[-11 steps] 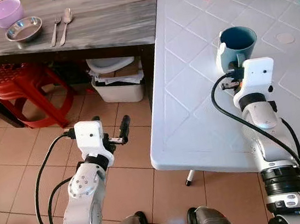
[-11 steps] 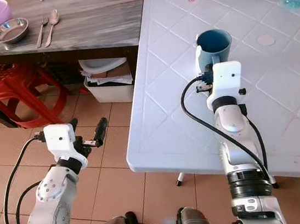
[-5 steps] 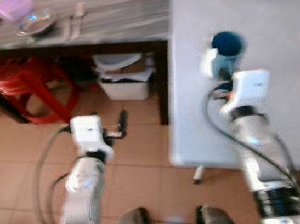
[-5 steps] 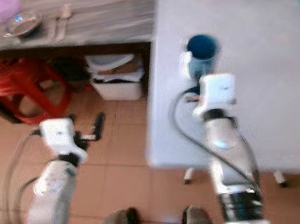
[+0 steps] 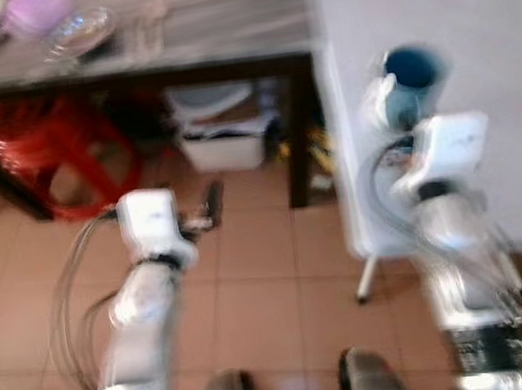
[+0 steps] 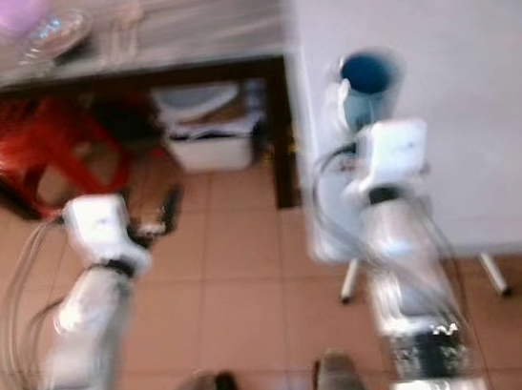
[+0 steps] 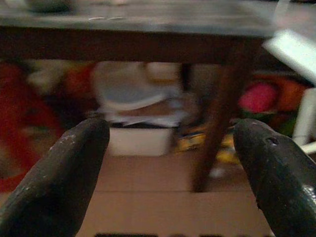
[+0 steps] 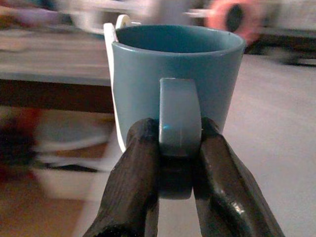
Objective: Setting the table
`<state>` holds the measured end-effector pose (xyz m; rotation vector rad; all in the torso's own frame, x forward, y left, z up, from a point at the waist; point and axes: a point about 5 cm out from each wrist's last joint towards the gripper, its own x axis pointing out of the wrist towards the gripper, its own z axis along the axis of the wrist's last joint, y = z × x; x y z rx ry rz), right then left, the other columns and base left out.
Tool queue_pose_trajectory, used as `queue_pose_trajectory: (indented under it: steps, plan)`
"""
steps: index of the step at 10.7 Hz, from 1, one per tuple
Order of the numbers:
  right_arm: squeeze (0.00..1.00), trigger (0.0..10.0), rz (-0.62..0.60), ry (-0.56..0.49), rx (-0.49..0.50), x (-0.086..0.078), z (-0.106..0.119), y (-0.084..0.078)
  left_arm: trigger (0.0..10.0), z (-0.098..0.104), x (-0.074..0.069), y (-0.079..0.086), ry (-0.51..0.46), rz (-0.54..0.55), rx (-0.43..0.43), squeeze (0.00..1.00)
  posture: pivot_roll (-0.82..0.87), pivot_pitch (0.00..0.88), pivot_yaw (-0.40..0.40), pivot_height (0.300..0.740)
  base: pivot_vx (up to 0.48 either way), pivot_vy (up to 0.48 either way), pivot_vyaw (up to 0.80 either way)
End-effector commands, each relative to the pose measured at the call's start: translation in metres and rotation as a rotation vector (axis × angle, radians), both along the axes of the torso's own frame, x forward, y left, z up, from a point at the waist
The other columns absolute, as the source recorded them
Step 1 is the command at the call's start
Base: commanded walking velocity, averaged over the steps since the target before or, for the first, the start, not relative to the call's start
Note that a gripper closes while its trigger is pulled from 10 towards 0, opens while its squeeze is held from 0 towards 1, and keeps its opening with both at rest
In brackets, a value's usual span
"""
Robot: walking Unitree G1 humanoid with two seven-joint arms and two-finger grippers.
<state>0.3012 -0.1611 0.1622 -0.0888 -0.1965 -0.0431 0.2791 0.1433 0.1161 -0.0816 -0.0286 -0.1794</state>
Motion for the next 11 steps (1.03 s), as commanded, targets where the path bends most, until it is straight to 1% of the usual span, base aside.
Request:
queue_pose_trajectory:
  steps: [1, 3, 4, 5, 8, 11]
  plan:
    - [0.00, 10.0, -0.024, -0.028, -0.011, -0.0014, 0.0065, -0.0069, 10.0, -0.0012, -0.0008, -0.0033, 0.001, -0.010, -0.003, 0.00, -0.04, 0.181, 0.074, 0.740, 0.000, 0.420, 0.00]
    - [0.00, 10.0, -0.027, -0.033, -0.018, -0.0025, 0.0079, -0.0082, 10.0, -0.0010, 0.0000, -0.0022, -0.001, -0.003, 0.000, 0.00, -0.04, 0.183, 0.074, 0.740, 0.349, 0.328, 0.00]
    - [0.00, 10.0, -0.031, -0.033, -0.022, -0.0027, 0.0074, -0.0096, 10.0, -0.0011, 0.0005, -0.0028, -0.003, -0.007, 0.006, 0.00, -0.04, 0.181, 0.074, 0.740, 0.420, 0.000, 0.00]
    - [0.00, 10.0, -0.021, -0.051, -0.047, -0.0023, 0.0109, -0.0076, 10.0, -0.0006, 0.0015, -0.0027, -0.001, 0.000, -0.005, 0.00, -0.04, 0.181, 0.074, 0.740, 0.420, 0.000, 0.00]
    - [0.00, 10.0, -0.017, -0.048, -0.026, -0.0018, 0.0114, -0.0044, 10.0, 0.0001, 0.0006, -0.0038, -0.013, -0.002, 0.007, 0.00, -0.04, 0.180, 0.075, 0.740, 0.436, 0.000, 0.00]
    - [0.00, 10.0, -0.019, -0.050, -0.029, -0.0011, 0.0126, -0.0051, 10.0, 0.0008, 0.0027, -0.0032, -0.017, 0.005, -0.007, 0.00, -0.04, 0.176, 0.073, 0.740, 0.461, 0.000, 0.00]
